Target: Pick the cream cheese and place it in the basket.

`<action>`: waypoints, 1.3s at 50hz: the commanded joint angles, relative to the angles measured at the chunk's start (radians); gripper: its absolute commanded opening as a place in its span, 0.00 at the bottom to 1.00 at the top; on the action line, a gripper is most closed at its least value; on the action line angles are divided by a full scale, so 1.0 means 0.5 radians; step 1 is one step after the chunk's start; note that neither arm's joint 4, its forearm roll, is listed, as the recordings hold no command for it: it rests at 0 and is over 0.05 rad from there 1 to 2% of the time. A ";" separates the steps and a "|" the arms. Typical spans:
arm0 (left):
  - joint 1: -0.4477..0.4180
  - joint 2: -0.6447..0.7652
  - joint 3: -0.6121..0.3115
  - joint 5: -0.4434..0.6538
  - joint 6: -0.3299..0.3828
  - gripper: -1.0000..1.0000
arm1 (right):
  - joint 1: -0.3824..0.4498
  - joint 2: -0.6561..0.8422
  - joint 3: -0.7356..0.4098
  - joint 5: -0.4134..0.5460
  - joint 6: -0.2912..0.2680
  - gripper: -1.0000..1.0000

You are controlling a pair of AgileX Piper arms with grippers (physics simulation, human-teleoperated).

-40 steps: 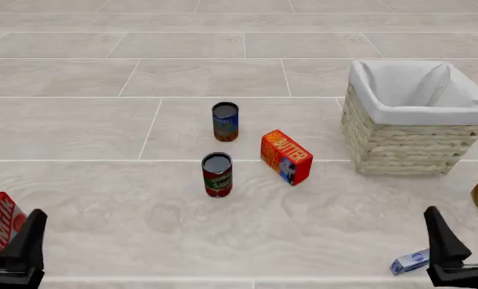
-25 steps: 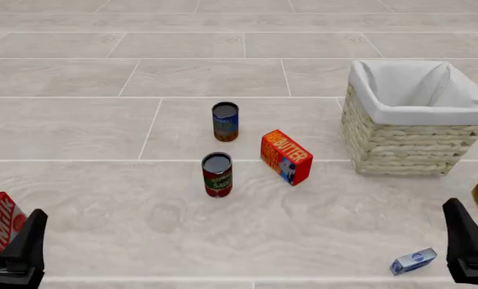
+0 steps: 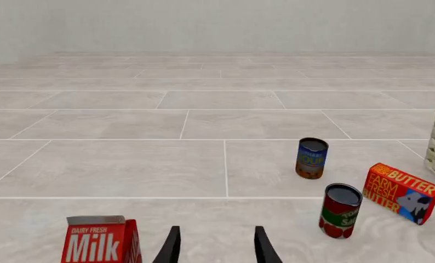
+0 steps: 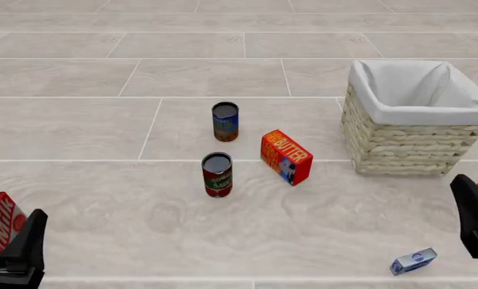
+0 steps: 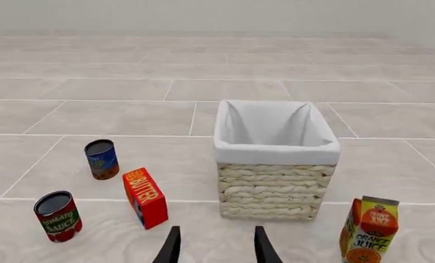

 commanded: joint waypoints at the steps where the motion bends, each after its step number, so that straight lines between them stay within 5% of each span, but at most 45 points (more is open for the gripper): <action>1: 0.000 0.000 0.000 0.000 0.000 1.00 | 0.094 0.198 -0.213 0.146 -0.159 1.00; 14: 0.000 0.000 0.000 0.000 0.000 1.00 | 0.037 0.510 -0.394 0.218 -0.464 1.00; 27: 0.000 0.000 0.000 0.000 0.000 1.00 | 0.041 0.837 -0.646 0.327 -0.897 1.00; 32: 0.000 0.000 0.000 0.000 0.000 1.00 | 0.114 0.875 -0.665 0.383 -1.177 1.00; 36: 0.000 0.000 0.000 0.000 0.000 1.00 | 0.192 0.876 -0.711 0.433 -1.235 1.00; 42: 0.000 0.000 0.000 0.000 0.000 1.00 | 0.221 0.944 -0.673 0.445 -1.541 1.00; 46: 0.000 0.000 0.000 0.000 0.000 1.00 | 0.268 1.041 -0.802 0.537 -1.537 1.00; 53: 0.000 0.000 0.000 0.000 0.000 1.00 | 0.280 1.109 -0.805 0.628 -1.801 1.00; 58: 0.000 0.000 0.000 0.000 0.000 1.00 | 0.220 1.142 -0.770 0.612 -2.161 1.00; 65: 0.000 0.000 0.000 0.000 0.000 1.00 | 0.180 1.248 -0.813 0.606 -2.416 1.00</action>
